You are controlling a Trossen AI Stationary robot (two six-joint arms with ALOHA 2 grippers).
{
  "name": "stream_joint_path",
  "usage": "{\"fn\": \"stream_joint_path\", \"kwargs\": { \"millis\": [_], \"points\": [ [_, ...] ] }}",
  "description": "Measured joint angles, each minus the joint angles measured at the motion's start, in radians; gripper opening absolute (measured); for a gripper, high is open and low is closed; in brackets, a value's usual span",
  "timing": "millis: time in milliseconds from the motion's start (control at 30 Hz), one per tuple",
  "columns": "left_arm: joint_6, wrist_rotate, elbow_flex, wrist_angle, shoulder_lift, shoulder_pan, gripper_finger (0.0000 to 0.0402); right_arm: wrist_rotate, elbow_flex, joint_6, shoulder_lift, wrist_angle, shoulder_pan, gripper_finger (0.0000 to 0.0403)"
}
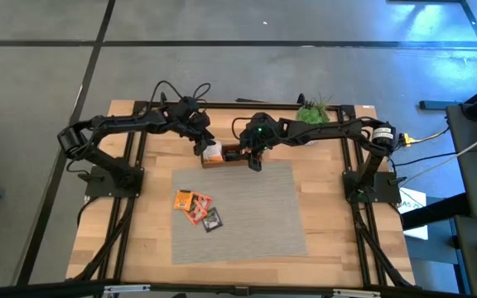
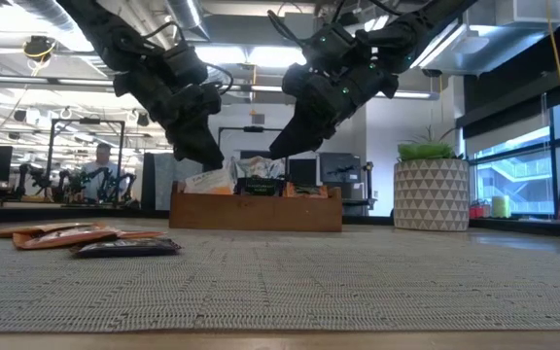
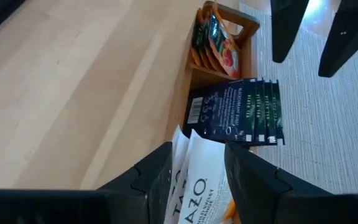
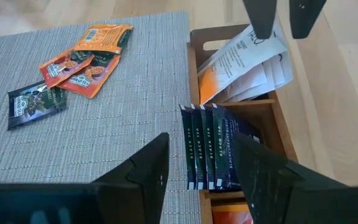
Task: Pick & Place Tea
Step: Put the white tea bag into the left section of the wooden organizer
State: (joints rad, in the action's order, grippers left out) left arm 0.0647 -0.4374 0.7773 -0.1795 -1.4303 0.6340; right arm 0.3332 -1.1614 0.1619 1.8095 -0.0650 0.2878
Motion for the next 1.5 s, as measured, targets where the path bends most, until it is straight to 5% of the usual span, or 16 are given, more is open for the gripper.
{"fn": "stream_joint_path", "kwargs": {
  "millis": [600, 1200, 1500],
  "points": [
    [0.009, -0.003, 0.0, -0.027, -0.044, -0.059, 0.0135, 0.0, 0.0, 0.004, 0.0, 0.0, 0.0, 0.0177],
    [0.053, -0.011, 0.002, -0.109, 0.013, -0.037, 0.0005, 0.0, 0.0, 0.004, 0.0, -0.007, 0.0, 0.0177],
    [0.094, 0.006, 0.215, -0.387, 0.012, -0.046, 0.0003, 0.0, 0.0, 0.004, 0.0, -0.007, 0.0, 0.0177]
  ]
}}
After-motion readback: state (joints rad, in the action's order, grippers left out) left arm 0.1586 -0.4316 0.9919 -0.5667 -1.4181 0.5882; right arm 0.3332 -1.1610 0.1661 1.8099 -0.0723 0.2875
